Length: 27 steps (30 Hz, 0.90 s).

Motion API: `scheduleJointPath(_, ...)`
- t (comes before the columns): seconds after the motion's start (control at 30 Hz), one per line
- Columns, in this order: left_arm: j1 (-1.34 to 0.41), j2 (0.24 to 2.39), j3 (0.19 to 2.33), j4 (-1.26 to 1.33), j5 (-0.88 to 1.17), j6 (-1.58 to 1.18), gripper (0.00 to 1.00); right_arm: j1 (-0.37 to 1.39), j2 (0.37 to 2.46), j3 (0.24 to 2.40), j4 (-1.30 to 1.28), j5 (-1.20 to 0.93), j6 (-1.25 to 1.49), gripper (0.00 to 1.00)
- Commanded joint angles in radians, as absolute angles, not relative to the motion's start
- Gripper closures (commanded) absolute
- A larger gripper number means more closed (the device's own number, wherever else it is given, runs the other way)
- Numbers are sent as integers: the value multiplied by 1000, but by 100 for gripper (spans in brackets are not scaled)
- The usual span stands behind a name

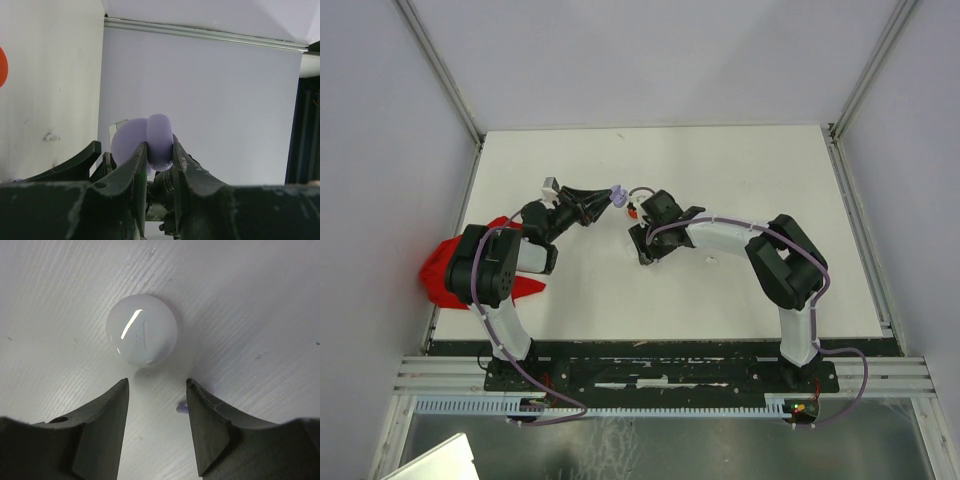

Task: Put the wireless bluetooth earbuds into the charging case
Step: Pick up the earbud from the center of the board.

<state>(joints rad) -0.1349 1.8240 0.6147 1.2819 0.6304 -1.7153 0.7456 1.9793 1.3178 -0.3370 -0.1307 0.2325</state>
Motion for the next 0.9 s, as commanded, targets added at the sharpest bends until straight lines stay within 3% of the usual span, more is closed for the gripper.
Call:
scheduleJointPath(0.0,-129,1794,614,1344,641,-1685,97,754,1926,1303,-328,-128,213,42)
scheduleJointPath(0.7,-130,1801,615,1347,638,-1686,97,759,1814,1238,-315,-116,199,42)
scheduleJointPath(0.87,-130,1797,618,1344,638,-1686,97,759,1782,1316,-403,-1,214,42)
